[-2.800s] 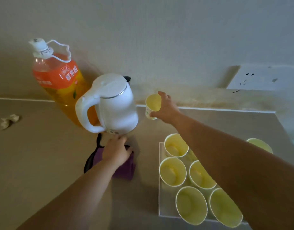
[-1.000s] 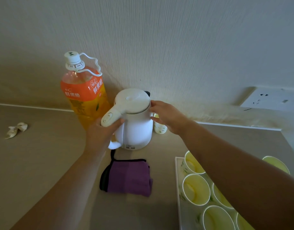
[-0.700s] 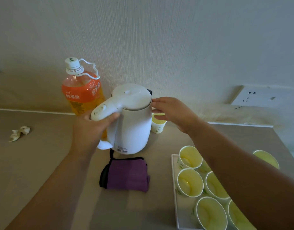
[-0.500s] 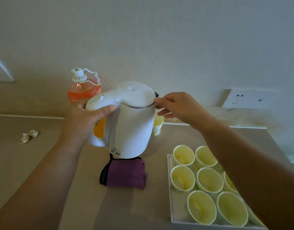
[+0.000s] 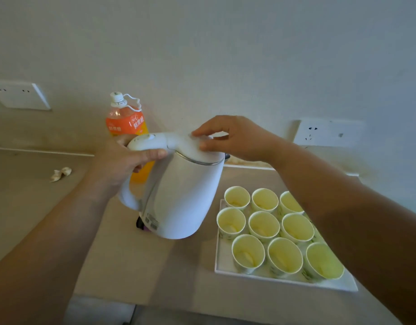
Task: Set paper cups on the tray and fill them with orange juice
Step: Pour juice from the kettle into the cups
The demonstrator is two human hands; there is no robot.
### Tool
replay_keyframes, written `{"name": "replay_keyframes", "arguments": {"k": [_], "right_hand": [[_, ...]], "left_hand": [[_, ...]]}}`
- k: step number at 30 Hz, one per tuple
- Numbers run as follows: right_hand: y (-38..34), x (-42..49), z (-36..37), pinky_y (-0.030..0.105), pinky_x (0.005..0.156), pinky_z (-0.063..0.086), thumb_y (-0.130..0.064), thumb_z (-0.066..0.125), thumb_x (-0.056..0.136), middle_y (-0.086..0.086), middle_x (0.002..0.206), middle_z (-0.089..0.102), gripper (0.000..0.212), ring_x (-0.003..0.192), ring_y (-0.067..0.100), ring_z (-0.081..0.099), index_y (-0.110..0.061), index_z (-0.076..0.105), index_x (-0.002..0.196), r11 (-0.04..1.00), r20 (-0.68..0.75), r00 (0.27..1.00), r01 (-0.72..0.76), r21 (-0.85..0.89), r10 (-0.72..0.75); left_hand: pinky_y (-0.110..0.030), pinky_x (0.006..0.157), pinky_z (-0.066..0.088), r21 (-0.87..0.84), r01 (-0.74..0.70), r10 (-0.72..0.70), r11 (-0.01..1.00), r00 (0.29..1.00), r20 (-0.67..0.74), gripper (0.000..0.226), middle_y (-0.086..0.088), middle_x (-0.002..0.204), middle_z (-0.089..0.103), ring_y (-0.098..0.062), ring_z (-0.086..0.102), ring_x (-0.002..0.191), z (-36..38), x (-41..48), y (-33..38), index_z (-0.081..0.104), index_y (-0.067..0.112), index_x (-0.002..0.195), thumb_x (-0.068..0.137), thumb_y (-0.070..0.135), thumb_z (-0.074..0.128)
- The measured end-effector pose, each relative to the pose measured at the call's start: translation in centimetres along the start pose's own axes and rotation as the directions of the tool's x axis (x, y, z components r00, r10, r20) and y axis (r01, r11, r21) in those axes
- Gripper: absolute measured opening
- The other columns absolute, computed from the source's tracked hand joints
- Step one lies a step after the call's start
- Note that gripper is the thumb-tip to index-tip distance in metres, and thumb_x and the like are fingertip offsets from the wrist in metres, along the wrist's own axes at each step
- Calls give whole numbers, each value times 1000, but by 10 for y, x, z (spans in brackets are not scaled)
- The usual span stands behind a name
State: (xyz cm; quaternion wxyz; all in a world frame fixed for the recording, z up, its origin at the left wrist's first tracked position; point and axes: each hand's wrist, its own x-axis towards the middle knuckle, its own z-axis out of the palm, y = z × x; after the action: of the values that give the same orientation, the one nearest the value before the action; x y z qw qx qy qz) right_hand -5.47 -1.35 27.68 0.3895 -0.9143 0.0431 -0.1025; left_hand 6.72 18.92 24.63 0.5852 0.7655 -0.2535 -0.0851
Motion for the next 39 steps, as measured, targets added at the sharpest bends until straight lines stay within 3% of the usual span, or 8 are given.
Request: {"name": "replay_keyframes", "arguments": {"k": [4, 9, 14, 18, 26, 29, 33, 39], "right_hand": [[9, -10, 4, 3, 89, 39, -28, 70, 84, -7, 122, 57, 36, 111, 4, 53, -30, 64, 120, 999, 34, 999, -28, -21, 29], [14, -15, 5, 24, 104, 37, -34, 67, 86, -6, 126, 56, 40, 114, 6, 52, -30, 60, 125, 989, 68, 996, -41, -139, 50], [17, -16, 7, 19, 99, 35, -35, 66, 87, -7, 128, 56, 41, 113, 7, 53, -29, 59, 127, 979, 47, 994, -91, -184, 102], [23, -14, 10, 18, 96, 34, -35, 65, 88, -7, 128, 56, 41, 114, 7, 53, -29, 59, 128, 974, 17, 988, -149, -172, 155], [43, -12, 22, 27, 104, 34, -35, 61, 90, -3, 134, 53, 42, 118, 11, 52, -27, 56, 132, 959, -19, 970, -241, -150, 241], [51, -12, 25, 27, 105, 34, -36, 61, 90, -4, 136, 52, 43, 119, 10, 52, -29, 55, 132, 954, -18, 961, -277, -118, 277], [59, -12, 28, 27, 105, 35, -35, 61, 91, -5, 137, 51, 44, 120, 10, 53, -29, 53, 133, 947, -6, 951, -309, -88, 310], [69, -14, 30, 24, 103, 35, -35, 63, 90, -7, 137, 52, 44, 120, 8, 52, -31, 54, 133, 935, 2, 935, -355, -19, 355]], "left_hand": [[-12, 41, 33, 31, -6, 4, 999, 998, 59, 35, 11, 39, 45, -2, 38, 37, 6, -11, 2, 59, 18, 69, 53, 27, 88], [-14, 43, 37, 87, -38, 30, 995, 995, 92, 60, 11, 42, 47, -3, 40, 40, 5, -7, 1, 64, 19, 72, 30, 55, 87], [-20, 50, 37, 161, -60, 33, 985, 986, 165, 51, 10, 41, 47, -4, 40, 40, 10, 9, -2, 61, 20, 65, 35, 52, 86], [-26, 52, 36, 172, -95, 58, 980, 976, 212, 55, 9, 41, 48, -9, 41, 43, 12, 24, -6, 67, 31, 56, 21, 72, 80], [-13, 42, 35, 232, -111, 32, 966, 947, 318, 25, 11, 40, 49, -2, 40, 38, 29, 49, -13, 64, 10, 72, 66, 22, 86], [-18, 46, 37, 259, -103, 11, 960, 943, 333, 41, 10, 41, 50, -3, 41, 39, 34, 56, -17, 66, 0, 82, 62, 28, 88], [-21, 49, 38, 262, -98, -3, 960, 933, 360, 65, 11, 43, 53, -2, 43, 39, 39, 60, -18, 70, 15, 81, 33, 58, 79], [-18, 47, 38, 321, -102, -29, 942, 925, 379, 35, 13, 39, 51, -1, 42, 37, 48, 63, -20, 67, 14, 77, 58, 34, 88]]}}
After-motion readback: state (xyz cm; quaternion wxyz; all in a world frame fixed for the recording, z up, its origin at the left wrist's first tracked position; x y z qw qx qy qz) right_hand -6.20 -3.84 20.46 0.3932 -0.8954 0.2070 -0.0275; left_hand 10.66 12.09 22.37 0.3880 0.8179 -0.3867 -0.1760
